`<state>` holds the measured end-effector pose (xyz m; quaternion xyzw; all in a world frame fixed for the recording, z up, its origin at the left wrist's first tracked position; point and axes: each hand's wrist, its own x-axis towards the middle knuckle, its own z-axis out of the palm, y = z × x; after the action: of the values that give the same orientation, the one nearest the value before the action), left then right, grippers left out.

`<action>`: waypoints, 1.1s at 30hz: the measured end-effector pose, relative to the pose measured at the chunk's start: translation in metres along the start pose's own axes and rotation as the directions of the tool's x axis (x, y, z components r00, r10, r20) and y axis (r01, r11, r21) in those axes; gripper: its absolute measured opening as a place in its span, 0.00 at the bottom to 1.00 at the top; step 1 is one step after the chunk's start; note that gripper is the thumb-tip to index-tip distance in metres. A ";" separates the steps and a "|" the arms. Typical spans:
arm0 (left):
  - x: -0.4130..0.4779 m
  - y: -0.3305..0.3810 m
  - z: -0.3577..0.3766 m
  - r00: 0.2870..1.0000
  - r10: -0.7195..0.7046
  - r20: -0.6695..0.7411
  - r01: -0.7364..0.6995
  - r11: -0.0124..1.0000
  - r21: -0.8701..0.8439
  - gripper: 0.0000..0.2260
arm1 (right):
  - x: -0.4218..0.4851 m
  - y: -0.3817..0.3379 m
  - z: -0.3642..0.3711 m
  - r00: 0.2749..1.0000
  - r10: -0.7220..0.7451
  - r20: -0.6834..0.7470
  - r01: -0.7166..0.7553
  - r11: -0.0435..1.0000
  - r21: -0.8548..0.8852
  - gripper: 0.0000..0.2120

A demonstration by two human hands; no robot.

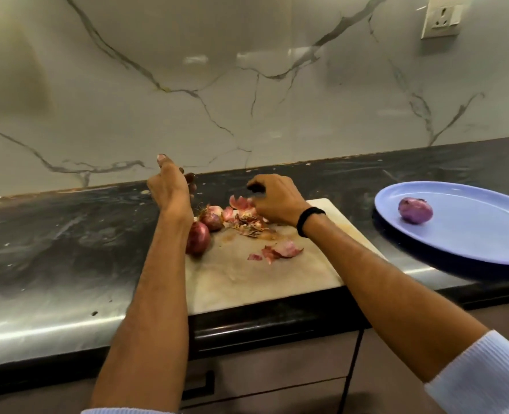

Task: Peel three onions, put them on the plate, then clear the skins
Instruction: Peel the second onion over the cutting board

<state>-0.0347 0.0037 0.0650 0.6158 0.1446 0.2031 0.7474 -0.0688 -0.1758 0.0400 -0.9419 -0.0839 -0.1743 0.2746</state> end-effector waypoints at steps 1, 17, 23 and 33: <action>0.002 0.000 -0.001 1.000 -0.028 0.008 0.028 1.000 0.006 0.24 | 0.003 -0.006 0.003 0.997 -0.054 0.054 0.051 0.998 0.044 0.19; -0.004 0.000 -0.004 0.986 -0.035 0.166 0.000 0.978 0.209 0.27 | 0.022 -0.018 0.017 0.956 -0.269 0.113 0.271 0.963 -0.002 0.28; -0.011 -0.007 0.012 0.928 0.011 0.373 -0.142 0.935 0.325 0.22 | 0.006 0.009 -0.014 0.984 -0.144 -0.109 0.163 0.966 0.201 0.30; -0.028 -0.011 0.023 0.811 0.096 0.577 -0.289 0.923 0.253 0.14 | -0.002 0.019 -0.014 0.962 -0.045 -0.271 0.138 0.932 0.335 0.31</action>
<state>-0.0475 -0.0316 0.0581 0.7753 -0.1104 0.0648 0.6185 -0.0702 -0.1998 0.0410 -0.8421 -0.1213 -0.2905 0.4380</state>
